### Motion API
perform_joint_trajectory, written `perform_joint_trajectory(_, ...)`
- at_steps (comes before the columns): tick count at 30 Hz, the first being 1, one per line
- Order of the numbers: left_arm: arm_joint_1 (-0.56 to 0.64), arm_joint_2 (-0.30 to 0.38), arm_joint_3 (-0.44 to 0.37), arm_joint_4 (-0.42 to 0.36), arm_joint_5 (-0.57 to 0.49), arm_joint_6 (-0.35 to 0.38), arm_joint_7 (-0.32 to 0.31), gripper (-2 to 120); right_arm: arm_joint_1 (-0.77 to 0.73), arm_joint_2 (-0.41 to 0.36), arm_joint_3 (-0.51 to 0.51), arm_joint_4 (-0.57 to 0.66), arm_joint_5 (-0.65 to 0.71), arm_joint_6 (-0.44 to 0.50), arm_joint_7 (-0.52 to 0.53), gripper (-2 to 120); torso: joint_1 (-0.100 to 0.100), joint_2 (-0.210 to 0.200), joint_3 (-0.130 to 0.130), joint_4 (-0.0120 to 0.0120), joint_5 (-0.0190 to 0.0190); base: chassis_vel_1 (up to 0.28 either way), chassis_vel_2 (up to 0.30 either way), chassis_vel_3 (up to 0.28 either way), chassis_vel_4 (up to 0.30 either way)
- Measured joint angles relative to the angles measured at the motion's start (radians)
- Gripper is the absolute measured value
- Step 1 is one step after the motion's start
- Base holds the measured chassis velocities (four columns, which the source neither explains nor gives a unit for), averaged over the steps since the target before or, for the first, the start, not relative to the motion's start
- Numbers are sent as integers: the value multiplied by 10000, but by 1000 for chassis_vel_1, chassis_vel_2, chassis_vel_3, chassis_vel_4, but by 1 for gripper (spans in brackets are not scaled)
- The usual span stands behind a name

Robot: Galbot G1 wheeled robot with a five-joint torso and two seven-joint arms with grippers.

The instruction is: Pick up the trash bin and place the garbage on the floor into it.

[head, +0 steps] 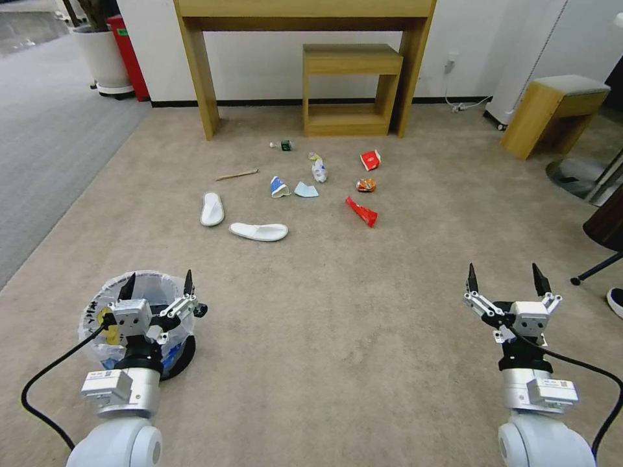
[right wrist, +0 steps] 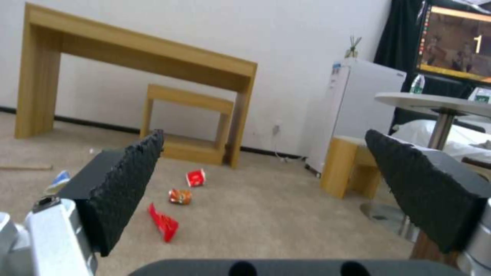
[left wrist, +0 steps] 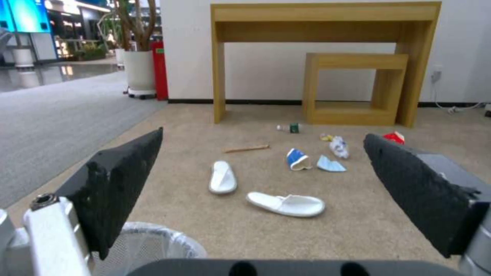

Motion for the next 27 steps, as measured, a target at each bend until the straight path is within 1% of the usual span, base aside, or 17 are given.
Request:
perform_joint_trajectory(3, 46, -2, -39, -62, -12, -52, 0, 100, 22, 49, -43, -81, 60, 251, -88, 100, 0, 0, 0, 0, 2, 0, 0, 0, 0)
perform_joint_trajectory(7, 130, -11, -54, -127, -39, -101, 2, 100, 55, 65, -40, -93, 89, 358, -132, 100, 0, 0, 0, 0, 2, 0, 0, 0, 0)
perform_joint_trajectory(27, 248, 110, -148, -309, -144, -147, 15, 100, 123, 49, 21, -193, 105, 471, -180, 100, 0, 0, 0, 0, 1, 0, 0, 0, 0)
